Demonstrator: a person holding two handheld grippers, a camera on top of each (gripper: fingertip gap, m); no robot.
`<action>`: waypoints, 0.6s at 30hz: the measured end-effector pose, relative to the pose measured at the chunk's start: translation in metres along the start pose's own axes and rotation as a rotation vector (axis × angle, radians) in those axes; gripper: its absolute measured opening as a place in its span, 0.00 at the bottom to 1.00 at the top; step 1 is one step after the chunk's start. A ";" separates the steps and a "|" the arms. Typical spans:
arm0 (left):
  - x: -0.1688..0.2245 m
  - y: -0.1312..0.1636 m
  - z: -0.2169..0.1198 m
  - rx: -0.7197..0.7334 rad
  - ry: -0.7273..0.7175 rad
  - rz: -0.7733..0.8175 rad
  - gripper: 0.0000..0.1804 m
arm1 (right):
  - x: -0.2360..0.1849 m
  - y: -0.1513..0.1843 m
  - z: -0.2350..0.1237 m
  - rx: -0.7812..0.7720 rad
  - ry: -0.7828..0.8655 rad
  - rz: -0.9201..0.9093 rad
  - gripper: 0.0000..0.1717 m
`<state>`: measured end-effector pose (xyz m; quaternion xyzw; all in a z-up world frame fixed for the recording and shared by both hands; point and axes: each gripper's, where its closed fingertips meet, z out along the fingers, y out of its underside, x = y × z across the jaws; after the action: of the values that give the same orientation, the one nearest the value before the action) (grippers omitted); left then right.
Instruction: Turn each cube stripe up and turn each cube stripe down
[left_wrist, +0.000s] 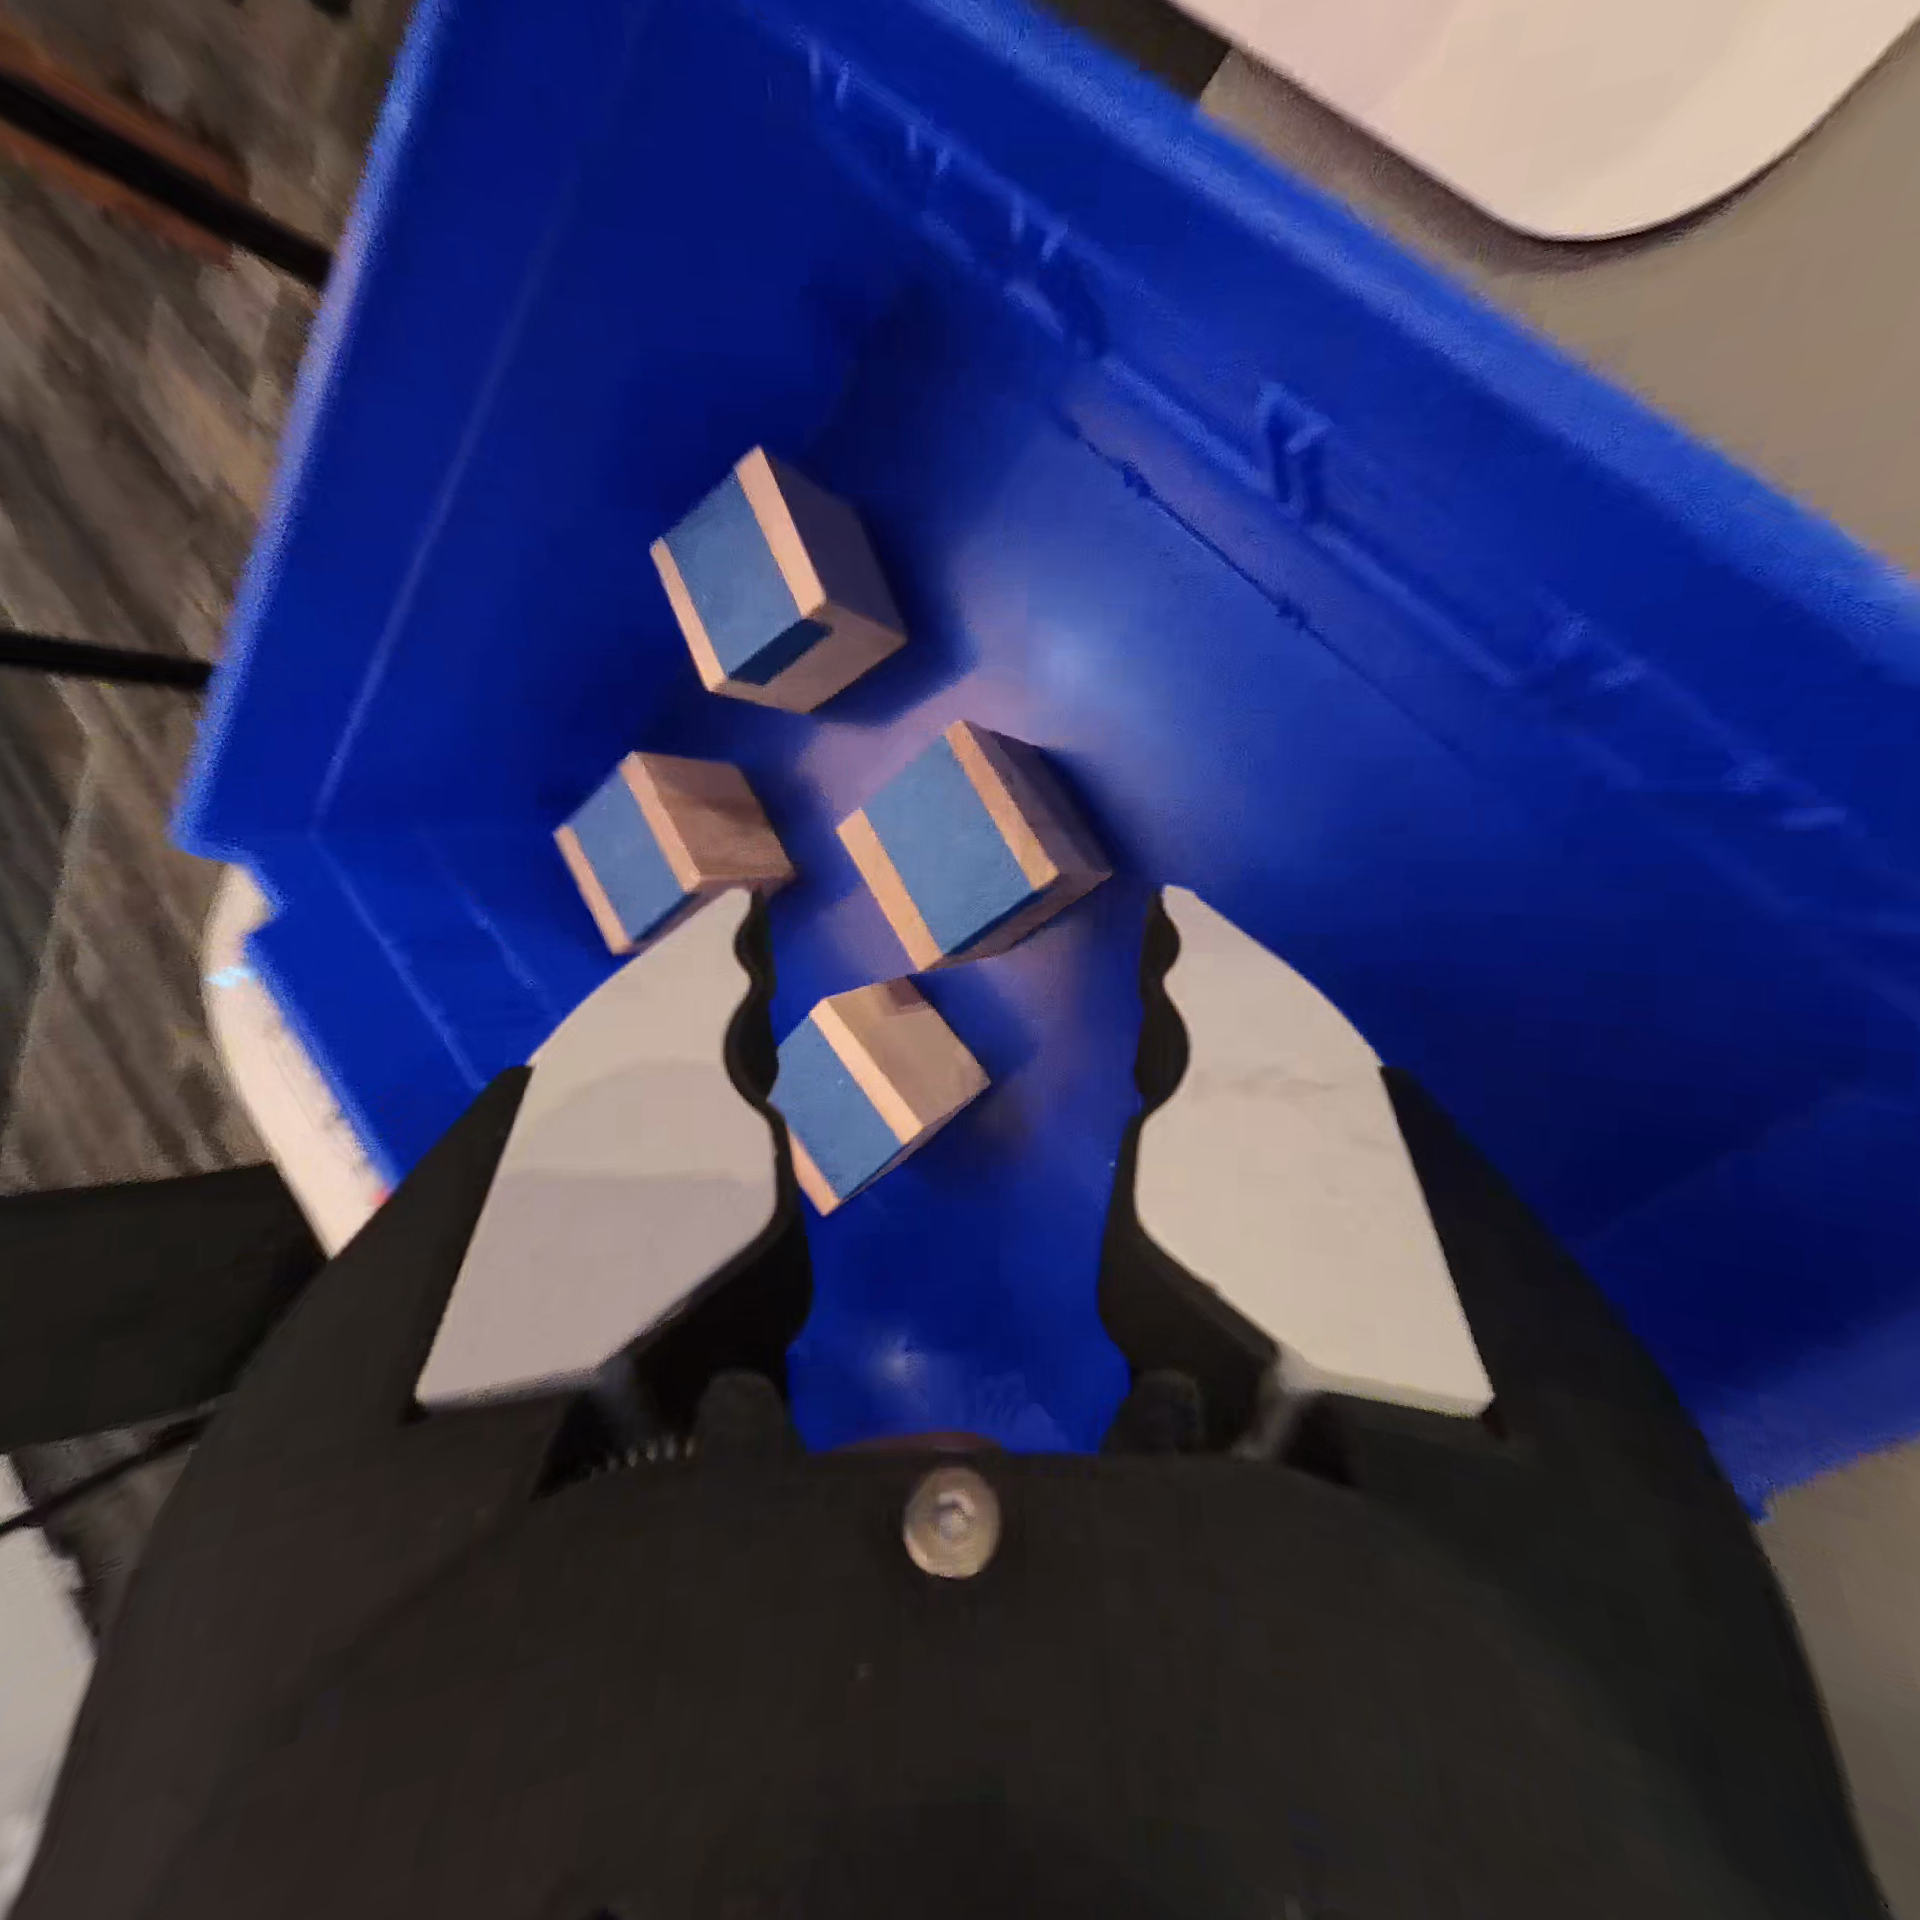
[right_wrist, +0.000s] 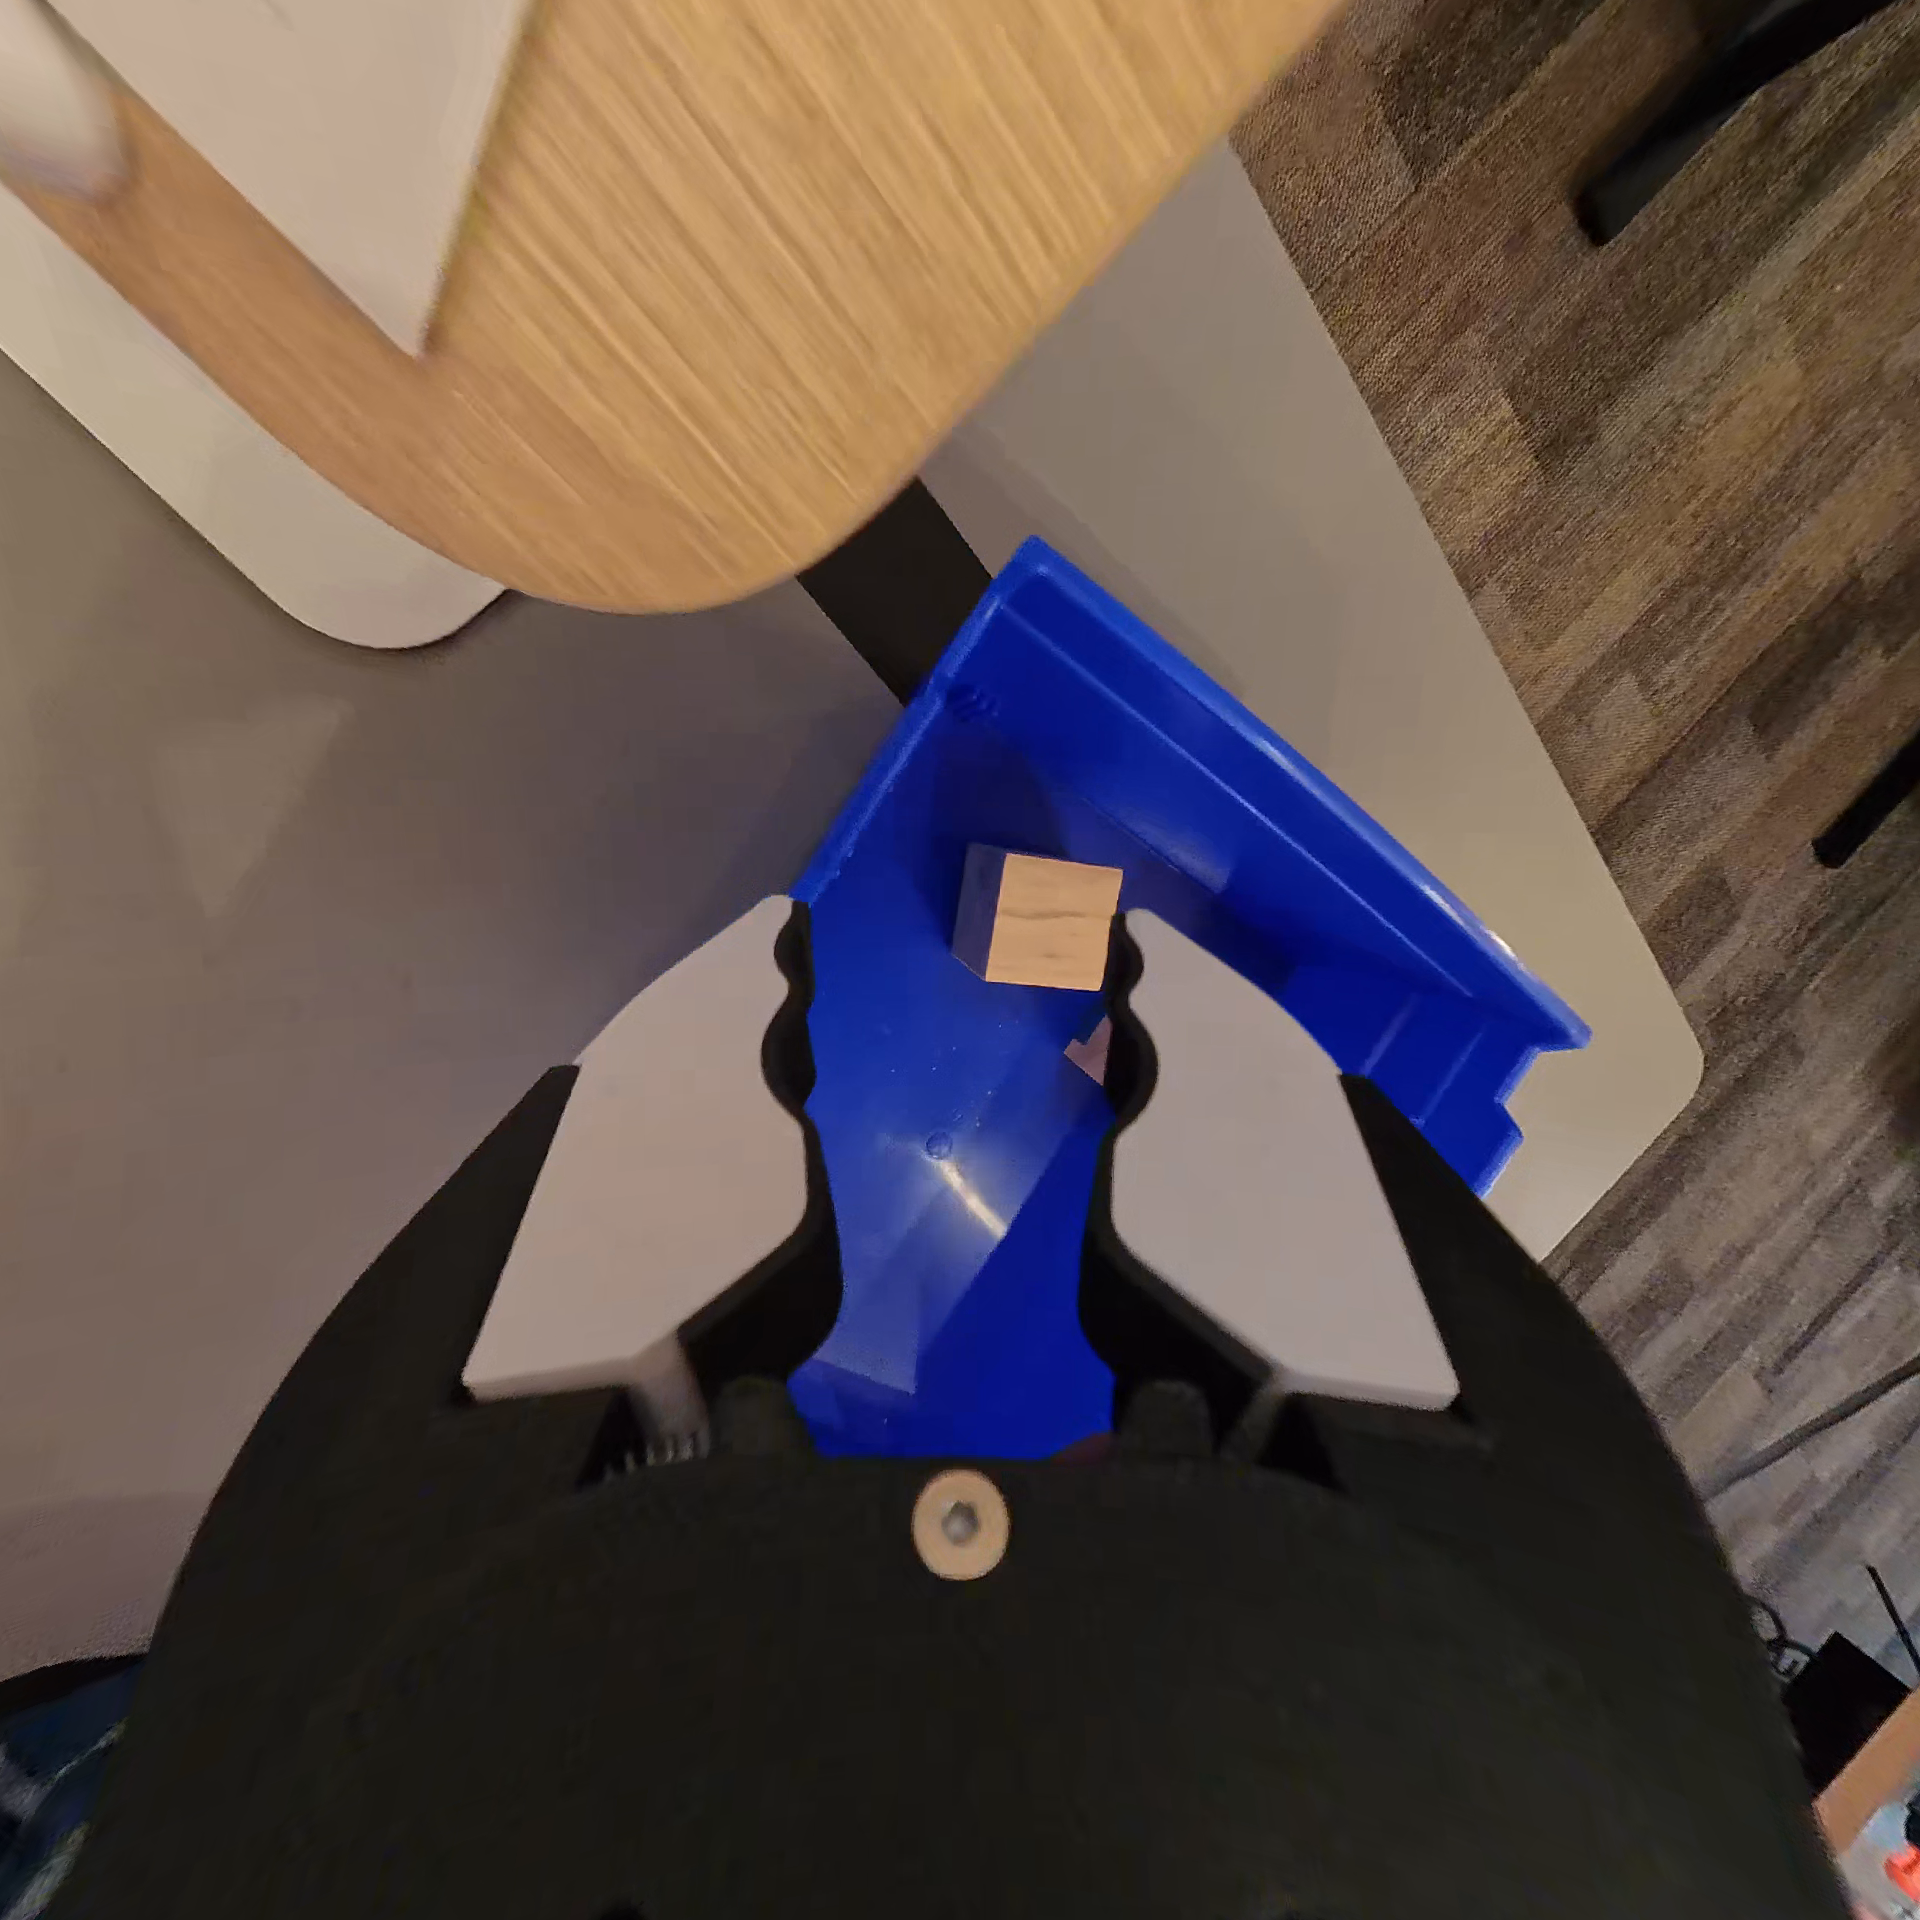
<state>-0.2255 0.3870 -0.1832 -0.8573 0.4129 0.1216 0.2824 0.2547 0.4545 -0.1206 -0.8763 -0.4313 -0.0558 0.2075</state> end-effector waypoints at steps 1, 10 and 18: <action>-0.001 0.004 0.008 -0.017 0.019 -0.047 0.38 | -0.001 -0.003 -0.002 0.009 0.007 -0.005 0.32; 0.001 0.016 0.042 -0.102 0.110 -0.221 0.38 | -0.012 -0.017 -0.017 0.054 0.030 -0.045 0.31; -0.003 0.011 0.050 -0.084 0.086 -0.245 0.31 | -0.020 -0.032 -0.034 0.111 0.082 -0.091 0.30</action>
<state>-0.2349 0.4121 -0.2268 -0.9168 0.3113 0.0662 0.2411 0.2199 0.4434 -0.0849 -0.8399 -0.4640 -0.0771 0.2706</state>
